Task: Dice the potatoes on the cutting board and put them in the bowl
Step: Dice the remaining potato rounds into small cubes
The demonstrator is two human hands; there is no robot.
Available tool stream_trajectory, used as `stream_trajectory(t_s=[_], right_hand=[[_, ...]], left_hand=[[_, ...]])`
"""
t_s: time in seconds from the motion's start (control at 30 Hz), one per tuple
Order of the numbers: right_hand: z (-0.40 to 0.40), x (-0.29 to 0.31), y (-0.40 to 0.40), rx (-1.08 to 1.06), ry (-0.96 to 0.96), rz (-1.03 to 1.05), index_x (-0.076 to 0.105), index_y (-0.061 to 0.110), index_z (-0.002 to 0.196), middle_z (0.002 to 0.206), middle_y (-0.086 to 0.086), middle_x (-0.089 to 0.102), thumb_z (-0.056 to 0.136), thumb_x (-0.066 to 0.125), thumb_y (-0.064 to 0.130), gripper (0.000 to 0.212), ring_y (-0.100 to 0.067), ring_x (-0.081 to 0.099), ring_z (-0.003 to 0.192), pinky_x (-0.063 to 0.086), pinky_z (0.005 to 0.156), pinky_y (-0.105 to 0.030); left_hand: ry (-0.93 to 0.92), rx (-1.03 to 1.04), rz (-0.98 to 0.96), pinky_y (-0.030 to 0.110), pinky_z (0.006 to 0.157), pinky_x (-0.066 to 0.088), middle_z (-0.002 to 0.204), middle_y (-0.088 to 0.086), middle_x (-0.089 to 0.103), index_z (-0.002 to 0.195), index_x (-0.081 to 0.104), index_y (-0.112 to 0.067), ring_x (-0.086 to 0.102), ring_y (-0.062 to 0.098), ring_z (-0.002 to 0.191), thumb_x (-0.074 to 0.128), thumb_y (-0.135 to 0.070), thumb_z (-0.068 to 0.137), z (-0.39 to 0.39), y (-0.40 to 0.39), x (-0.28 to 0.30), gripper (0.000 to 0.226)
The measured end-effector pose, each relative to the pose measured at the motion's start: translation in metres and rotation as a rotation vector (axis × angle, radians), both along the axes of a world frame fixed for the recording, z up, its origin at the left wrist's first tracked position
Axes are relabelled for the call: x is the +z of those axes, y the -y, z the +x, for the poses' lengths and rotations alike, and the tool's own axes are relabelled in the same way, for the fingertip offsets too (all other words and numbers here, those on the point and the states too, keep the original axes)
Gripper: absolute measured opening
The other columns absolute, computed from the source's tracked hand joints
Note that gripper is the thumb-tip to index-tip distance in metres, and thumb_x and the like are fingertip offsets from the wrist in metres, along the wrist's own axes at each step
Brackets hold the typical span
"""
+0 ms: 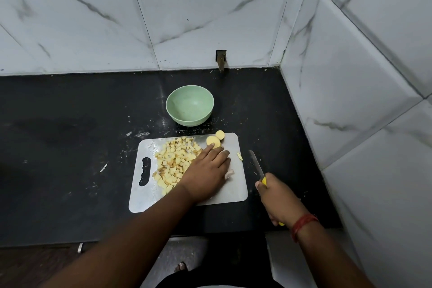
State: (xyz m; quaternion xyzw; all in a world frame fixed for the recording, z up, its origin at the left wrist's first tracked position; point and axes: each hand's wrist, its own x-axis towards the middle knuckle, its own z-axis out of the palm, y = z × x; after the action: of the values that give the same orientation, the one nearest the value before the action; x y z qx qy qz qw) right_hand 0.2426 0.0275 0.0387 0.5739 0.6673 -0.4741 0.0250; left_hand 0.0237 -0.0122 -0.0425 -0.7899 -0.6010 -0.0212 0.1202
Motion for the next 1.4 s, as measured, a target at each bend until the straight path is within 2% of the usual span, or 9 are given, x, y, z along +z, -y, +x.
stream_trajectory(t_s=[0.1,0.23,0.4,0.47,0.8,1.0,1.2,1.3,1.4], right_hand=[[-0.001,0.000,0.000,-0.006,-0.012,-0.001,0.042,0.013,0.092,0.074,-0.011,0.050,0.102,0.039,0.032,0.021,-0.019,0.044,0.040,0.038,0.037,-0.024],[-0.003,-0.002,-0.001,-0.007,-0.014,0.004,0.042,0.015,0.092,0.075,-0.011,0.051,0.102,0.040,0.033,0.020,-0.020,0.046,0.040,0.039,0.037,-0.024],[-0.003,-0.004,-0.001,-0.009,-0.020,-0.006,0.042,0.016,0.093,0.076,-0.011,0.052,0.102,0.040,0.033,0.019,-0.020,0.047,0.042,0.041,0.039,-0.025],[-0.005,-0.004,0.000,-0.007,-0.020,-0.013,0.042,0.016,0.093,0.076,-0.010,0.052,0.101,0.040,0.033,0.019,-0.020,0.047,0.043,0.042,0.039,-0.026],[-0.020,-0.003,0.003,0.072,0.081,0.005,0.041,0.013,0.094,0.077,-0.011,0.053,0.102,0.037,0.030,0.020,-0.022,0.050,0.045,0.039,0.037,-0.022],[-0.027,-0.008,0.007,0.138,0.144,0.061,0.040,0.012,0.096,0.084,-0.013,0.055,0.102,0.037,0.029,0.019,-0.025,0.055,0.050,0.046,0.038,-0.029],[-0.036,-0.012,0.009,0.145,0.201,0.080,0.040,0.009,0.108,0.094,-0.015,0.055,0.103,0.035,0.029,0.022,-0.034,0.065,0.066,0.057,0.047,-0.044],[-0.040,-0.016,0.009,0.163,0.232,0.115,0.038,0.005,0.124,0.097,-0.014,0.056,0.104,0.035,0.028,0.031,-0.032,0.064,0.072,0.054,0.046,-0.036],[-0.043,-0.017,0.007,0.184,0.261,0.165,0.042,0.007,0.117,0.102,-0.013,0.059,0.104,0.036,0.028,0.025,-0.030,0.066,0.083,0.058,0.066,-0.039]], left_hand=[[0.031,-0.054,-0.085,0.047,0.124,0.024,0.151,0.011,0.051,0.144,0.054,-0.009,0.041,0.029,0.143,0.034,-0.047,0.107,0.010,-0.009,0.005,0.056],[-0.018,-0.028,-0.254,0.047,0.127,0.006,0.166,0.010,0.028,0.159,0.029,-0.009,0.020,0.027,0.154,0.022,-0.053,0.108,0.022,-0.021,0.005,0.067],[0.015,-0.013,-0.153,0.047,0.126,0.014,0.148,0.008,0.051,0.149,0.048,-0.009,0.039,0.027,0.144,0.031,-0.052,0.108,0.021,-0.014,0.000,0.063],[0.048,-0.002,-0.121,0.049,0.126,0.018,0.143,0.007,0.054,0.145,0.053,-0.009,0.042,0.026,0.140,0.033,-0.052,0.107,0.018,-0.008,-0.002,0.061],[0.124,0.092,-0.129,0.050,0.126,0.014,0.147,0.010,0.049,0.145,0.052,-0.007,0.038,0.028,0.143,0.025,-0.055,0.105,0.018,0.010,-0.005,0.068],[0.215,0.123,-0.109,0.048,0.127,0.012,0.143,0.008,0.051,0.147,0.050,-0.010,0.040,0.025,0.140,0.028,-0.054,0.105,0.016,0.012,-0.007,0.064],[0.223,0.116,-0.133,0.052,0.126,0.013,0.140,0.005,0.052,0.144,0.054,-0.009,0.040,0.026,0.140,0.027,-0.053,0.105,0.014,0.013,-0.009,0.065],[0.224,0.116,-0.139,0.053,0.125,0.014,0.143,0.005,0.051,0.146,0.051,-0.010,0.039,0.026,0.141,0.027,-0.053,0.105,0.014,0.014,-0.009,0.065],[0.213,0.107,-0.133,0.054,0.125,0.015,0.144,0.005,0.052,0.147,0.051,-0.011,0.039,0.026,0.141,0.029,-0.053,0.105,0.013,0.014,-0.010,0.063]])
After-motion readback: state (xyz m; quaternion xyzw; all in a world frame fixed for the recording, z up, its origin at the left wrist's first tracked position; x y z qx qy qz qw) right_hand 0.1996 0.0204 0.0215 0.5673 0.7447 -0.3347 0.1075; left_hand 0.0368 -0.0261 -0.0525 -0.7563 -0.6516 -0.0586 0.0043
